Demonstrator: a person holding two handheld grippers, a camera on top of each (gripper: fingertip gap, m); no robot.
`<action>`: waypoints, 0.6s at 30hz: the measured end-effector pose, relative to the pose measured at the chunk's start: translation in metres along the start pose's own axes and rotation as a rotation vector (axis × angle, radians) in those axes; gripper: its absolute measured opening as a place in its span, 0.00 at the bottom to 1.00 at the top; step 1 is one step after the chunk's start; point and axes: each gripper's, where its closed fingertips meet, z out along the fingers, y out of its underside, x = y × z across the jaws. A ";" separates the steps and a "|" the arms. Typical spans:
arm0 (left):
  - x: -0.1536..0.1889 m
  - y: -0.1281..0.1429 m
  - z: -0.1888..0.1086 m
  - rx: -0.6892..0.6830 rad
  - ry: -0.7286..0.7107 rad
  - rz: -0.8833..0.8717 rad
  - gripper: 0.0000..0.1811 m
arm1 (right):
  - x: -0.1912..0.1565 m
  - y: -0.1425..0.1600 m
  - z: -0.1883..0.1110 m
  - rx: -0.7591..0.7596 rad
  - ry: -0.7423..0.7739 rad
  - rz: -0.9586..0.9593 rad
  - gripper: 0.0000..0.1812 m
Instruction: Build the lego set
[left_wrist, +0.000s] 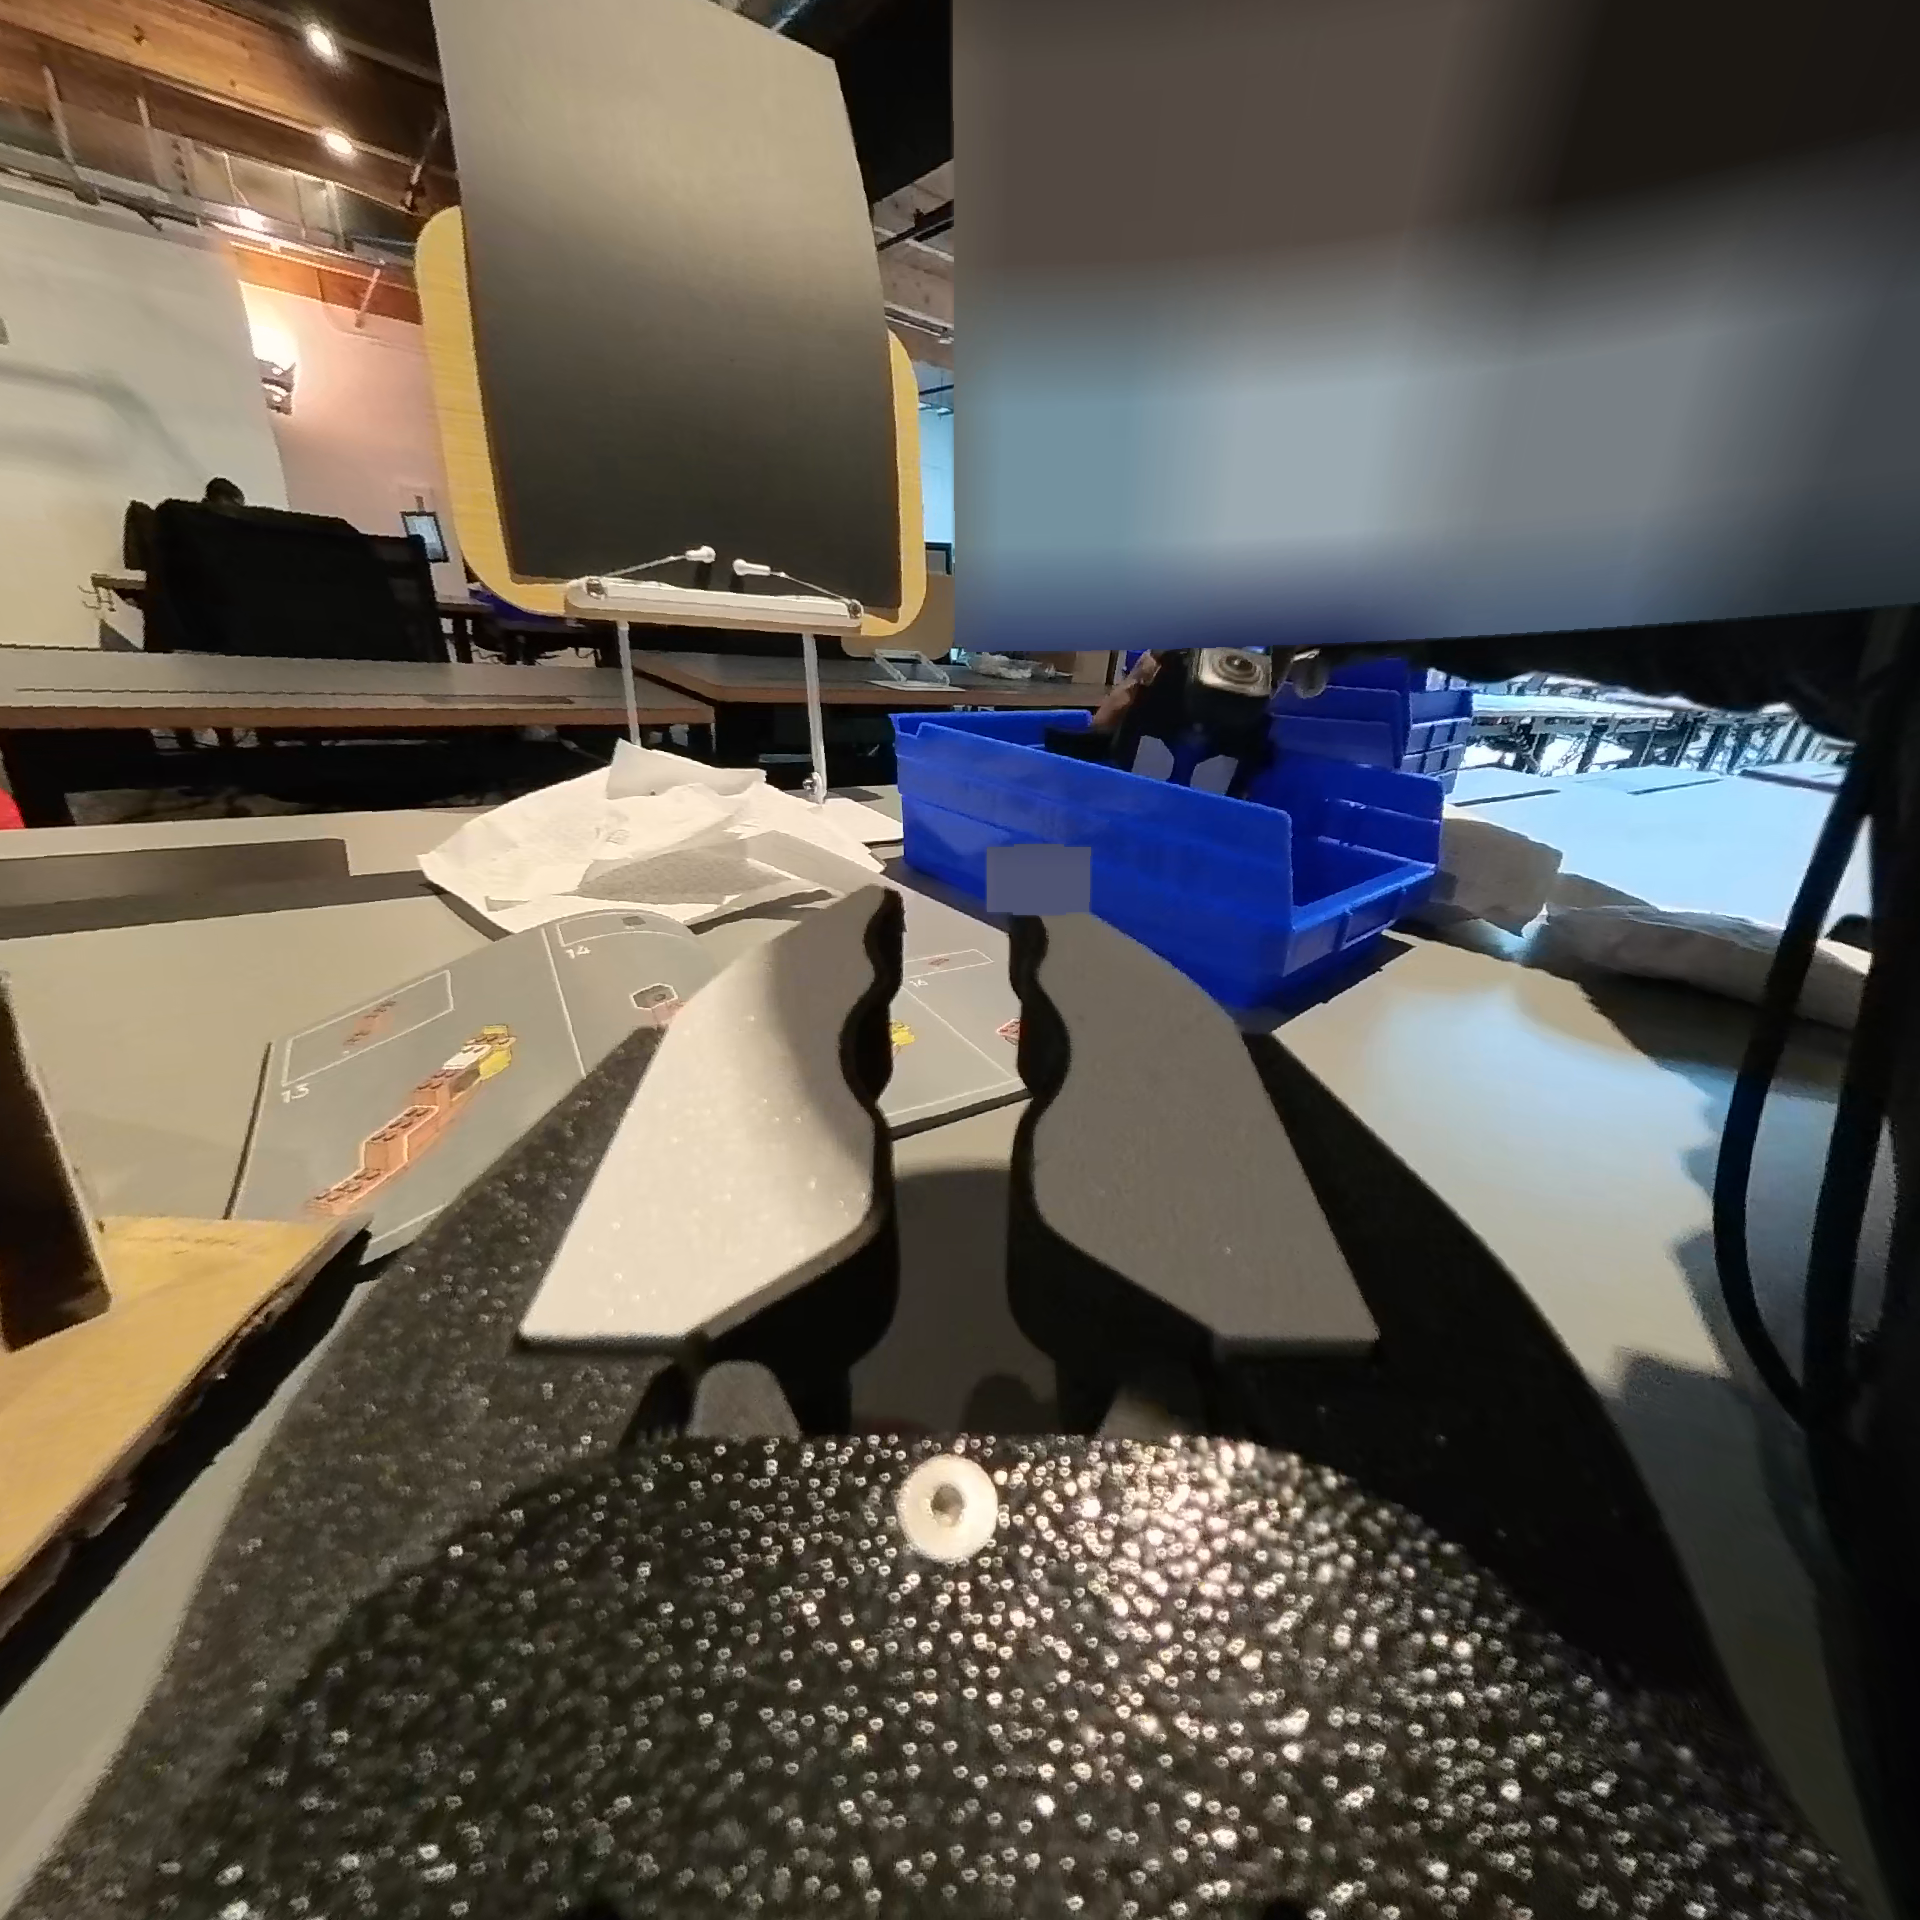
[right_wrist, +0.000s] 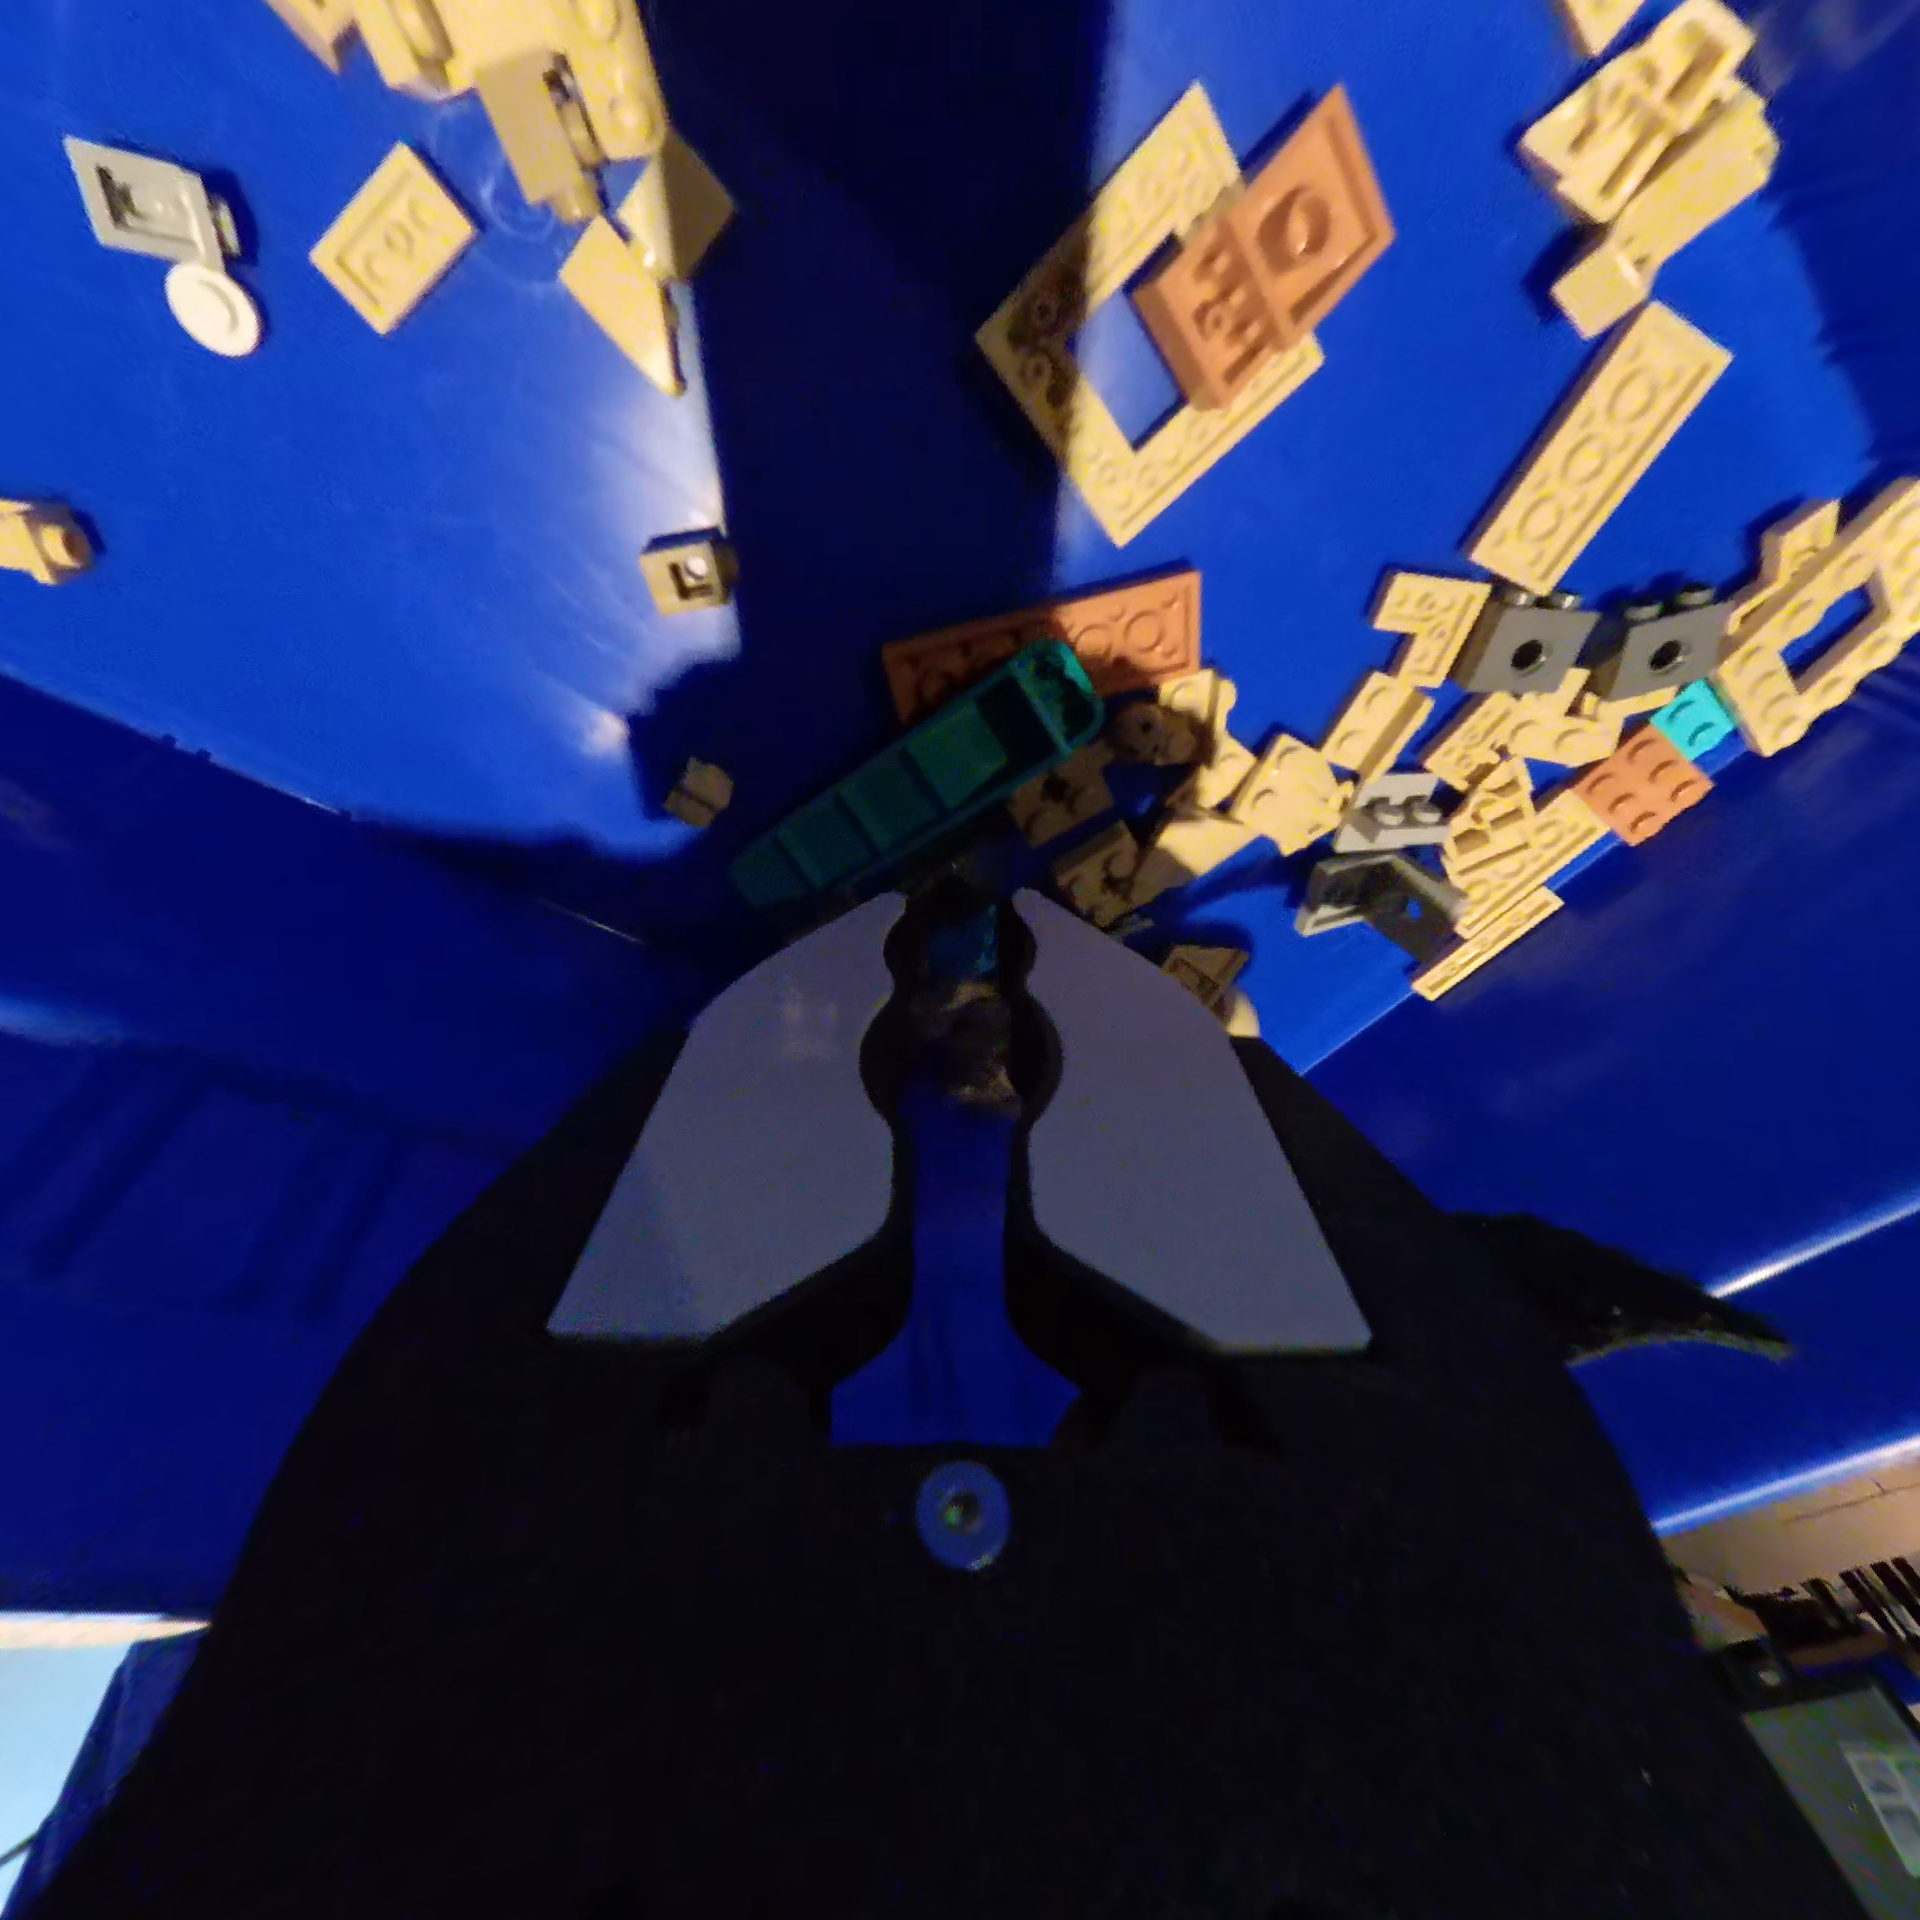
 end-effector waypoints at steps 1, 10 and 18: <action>-0.001 0.000 0.000 -0.002 0.000 -0.005 0.10 | 0.000 0.000 0.000 -0.008 -0.006 -0.005 0.07; -0.001 -0.001 -0.001 0.005 -0.001 -0.010 0.10 | -0.003 -0.001 0.000 -0.038 -0.049 -0.014 0.08; -0.002 0.000 0.000 0.003 0.000 -0.017 0.10 | 0.000 0.000 -0.006 -0.038 -0.037 -0.007 0.08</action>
